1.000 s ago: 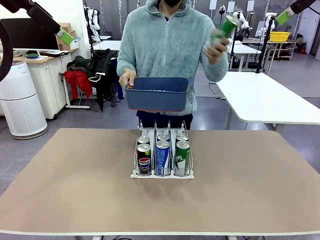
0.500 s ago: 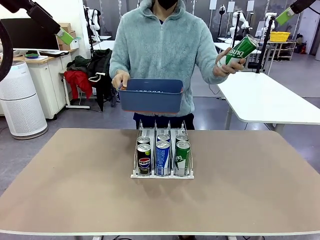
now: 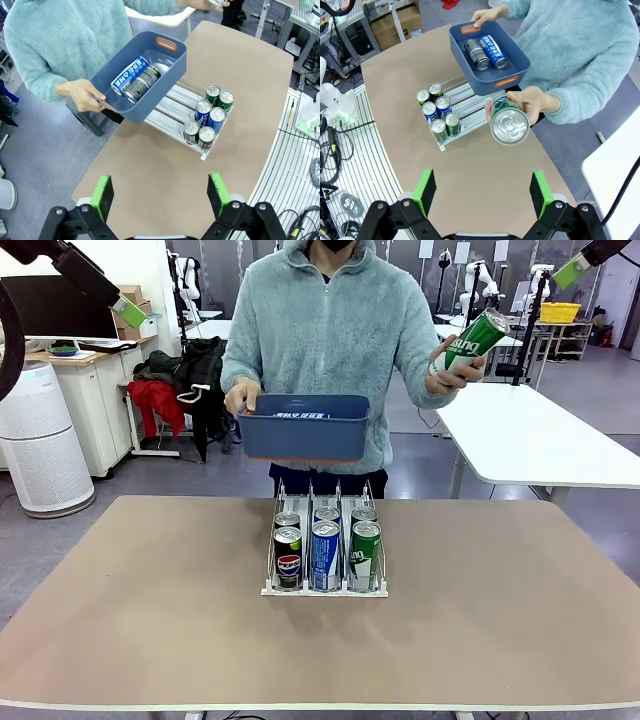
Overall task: Fill the beverage cans into the dispenser.
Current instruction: Pick up the Sprite handed by the human.
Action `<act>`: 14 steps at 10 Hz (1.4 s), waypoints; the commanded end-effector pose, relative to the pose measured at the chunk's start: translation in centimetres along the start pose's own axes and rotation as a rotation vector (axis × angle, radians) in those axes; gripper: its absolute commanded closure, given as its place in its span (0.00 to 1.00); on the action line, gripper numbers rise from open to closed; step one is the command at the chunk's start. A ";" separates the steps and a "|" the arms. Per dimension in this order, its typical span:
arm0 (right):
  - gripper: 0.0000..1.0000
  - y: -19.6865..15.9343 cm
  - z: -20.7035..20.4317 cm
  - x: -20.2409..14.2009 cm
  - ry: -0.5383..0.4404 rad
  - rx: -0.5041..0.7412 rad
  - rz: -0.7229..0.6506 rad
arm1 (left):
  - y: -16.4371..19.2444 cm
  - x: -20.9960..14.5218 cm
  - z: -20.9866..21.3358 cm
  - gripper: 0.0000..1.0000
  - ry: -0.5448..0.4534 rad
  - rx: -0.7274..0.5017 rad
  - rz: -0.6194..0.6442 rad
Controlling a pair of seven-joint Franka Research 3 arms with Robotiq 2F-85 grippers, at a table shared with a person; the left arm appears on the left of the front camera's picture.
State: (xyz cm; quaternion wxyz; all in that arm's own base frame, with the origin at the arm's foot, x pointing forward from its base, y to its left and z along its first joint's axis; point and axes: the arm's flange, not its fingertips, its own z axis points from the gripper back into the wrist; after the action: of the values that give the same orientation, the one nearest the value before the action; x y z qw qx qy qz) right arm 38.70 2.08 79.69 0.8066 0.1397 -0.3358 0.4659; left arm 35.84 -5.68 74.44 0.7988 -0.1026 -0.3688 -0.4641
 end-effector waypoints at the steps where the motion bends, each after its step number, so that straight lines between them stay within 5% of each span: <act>1: 0.00 0.1 0.0 -0.1 -0.002 0.006 0.002 | 0.1 0.0 0.0 0.00 -0.008 0.004 -0.001; 14: 0.00 0.1 0.0 -0.1 -0.002 0.006 0.002 | 0.1 0.0 0.0 0.00 -0.008 0.004 -0.001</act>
State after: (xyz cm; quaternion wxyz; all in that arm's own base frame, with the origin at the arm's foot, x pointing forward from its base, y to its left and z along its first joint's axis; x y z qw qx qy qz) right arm 38.70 2.08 79.69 0.8066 0.1397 -0.3358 0.4659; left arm 35.84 -5.68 74.44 0.7988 -0.1026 -0.3688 -0.4641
